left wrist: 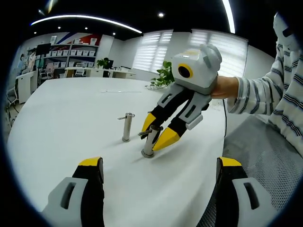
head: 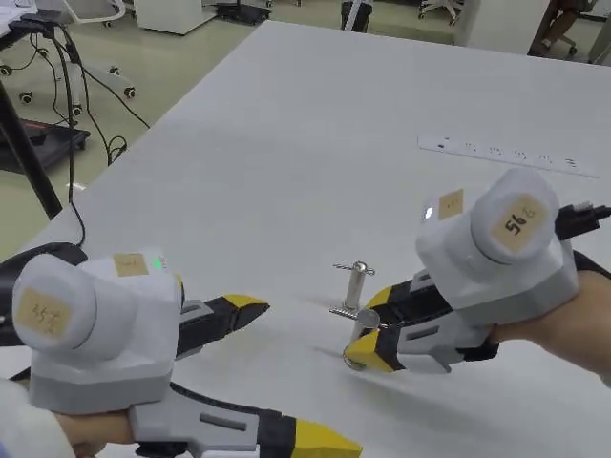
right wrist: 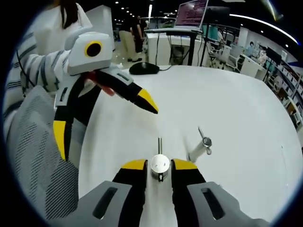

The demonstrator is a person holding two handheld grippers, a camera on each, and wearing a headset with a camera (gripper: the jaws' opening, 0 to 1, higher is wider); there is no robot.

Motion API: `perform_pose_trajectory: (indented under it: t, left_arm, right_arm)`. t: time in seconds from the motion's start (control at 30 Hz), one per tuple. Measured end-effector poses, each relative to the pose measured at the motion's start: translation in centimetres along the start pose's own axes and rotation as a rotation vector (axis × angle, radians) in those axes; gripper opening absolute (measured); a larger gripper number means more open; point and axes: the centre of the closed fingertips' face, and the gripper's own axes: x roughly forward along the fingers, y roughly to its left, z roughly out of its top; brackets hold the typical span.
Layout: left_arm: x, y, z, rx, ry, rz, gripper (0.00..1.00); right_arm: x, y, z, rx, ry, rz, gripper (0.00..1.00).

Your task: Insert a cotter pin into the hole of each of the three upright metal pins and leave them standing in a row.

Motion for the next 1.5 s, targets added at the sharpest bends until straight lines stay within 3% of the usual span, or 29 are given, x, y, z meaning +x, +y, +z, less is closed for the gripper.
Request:
perform_pose_trajectory:
  t: [0.2, 0.57, 0.67, 0.9, 1.13, 1.3, 1.5]
  left_arm:
    - [-0.4, 0.3, 0.5, -0.045, -0.041, 0.036, 0.99]
    - [-0.5, 0.1, 0.4, -0.057, -0.021, 0.057, 0.99]
    - [-0.4, 0.0, 0.5, -0.053, -0.021, 0.059, 0.99]
    - [0.0, -0.4, 0.7, -0.047, -0.026, 0.048, 0.99]
    - [-0.1, -0.7, 0.7, -0.032, -0.011, 0.03, 0.99]
    - [-0.1, -0.7, 0.6, -0.023, 0.006, 0.027, 0.99]
    - [-0.1, -0.7, 0.8, -0.019, 0.012, 0.027, 0.99]
  right_arm:
    - [0.3, -0.2, 0.0, -0.02, 0.004, -0.009, 0.18]
    - [0.2, -0.1, -0.1, 0.006, -0.029, -0.024, 0.14]
    - [-0.2, 0.3, -0.2, -0.042, -0.038, -0.022, 0.14]
    - [-2.2, 1.0, -0.8, -0.063, -0.071, 0.025, 0.14]
    - [-5.7, 0.9, -3.6, -0.121, -0.061, 0.056, 0.14]
    - [-8.5, -0.4, -6.0, -0.162, -0.038, 0.053, 0.14]
    - [-10.2, -2.5, -7.7, -0.162, -0.025, 0.04, 0.14]
